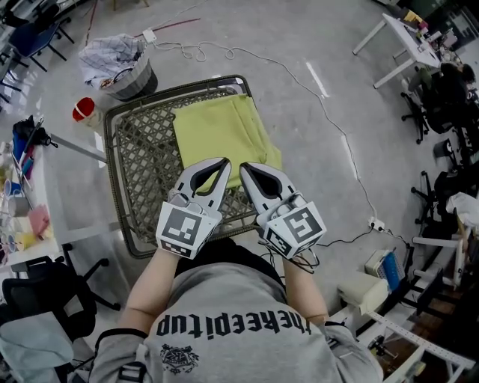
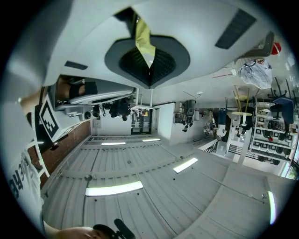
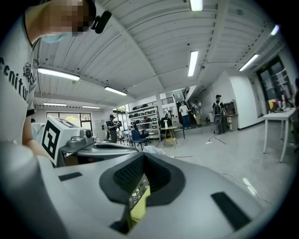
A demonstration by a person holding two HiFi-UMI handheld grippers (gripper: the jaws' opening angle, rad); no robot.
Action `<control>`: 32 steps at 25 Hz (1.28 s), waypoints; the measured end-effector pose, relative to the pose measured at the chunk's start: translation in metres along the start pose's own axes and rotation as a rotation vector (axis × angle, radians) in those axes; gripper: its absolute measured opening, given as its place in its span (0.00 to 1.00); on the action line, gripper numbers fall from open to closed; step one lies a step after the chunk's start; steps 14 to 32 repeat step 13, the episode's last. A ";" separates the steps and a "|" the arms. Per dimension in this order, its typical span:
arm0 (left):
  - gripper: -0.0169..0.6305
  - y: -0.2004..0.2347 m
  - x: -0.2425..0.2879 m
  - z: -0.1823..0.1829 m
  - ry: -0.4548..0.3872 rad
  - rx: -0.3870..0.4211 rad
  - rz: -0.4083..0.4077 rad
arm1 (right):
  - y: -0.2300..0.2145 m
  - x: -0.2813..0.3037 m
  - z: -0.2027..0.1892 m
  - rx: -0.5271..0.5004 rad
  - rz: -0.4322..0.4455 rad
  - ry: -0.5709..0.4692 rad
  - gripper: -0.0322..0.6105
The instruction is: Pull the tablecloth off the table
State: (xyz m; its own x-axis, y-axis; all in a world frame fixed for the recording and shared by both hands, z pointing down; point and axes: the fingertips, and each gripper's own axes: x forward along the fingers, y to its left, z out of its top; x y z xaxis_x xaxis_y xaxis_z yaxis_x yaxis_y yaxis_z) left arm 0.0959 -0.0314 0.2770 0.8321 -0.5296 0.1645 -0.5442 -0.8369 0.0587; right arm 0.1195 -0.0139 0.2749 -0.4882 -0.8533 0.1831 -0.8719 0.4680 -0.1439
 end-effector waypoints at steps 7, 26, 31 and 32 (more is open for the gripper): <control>0.05 0.001 -0.005 0.000 0.000 0.000 0.001 | 0.006 0.002 0.003 -0.005 0.006 -0.005 0.06; 0.05 0.006 -0.009 -0.002 0.001 -0.002 -0.002 | 0.011 0.008 0.002 -0.006 0.001 -0.001 0.06; 0.05 0.006 -0.009 -0.002 0.001 -0.002 -0.002 | 0.011 0.008 0.002 -0.006 0.001 -0.001 0.06; 0.05 0.006 -0.009 -0.002 0.001 -0.002 -0.002 | 0.011 0.008 0.002 -0.006 0.001 -0.001 0.06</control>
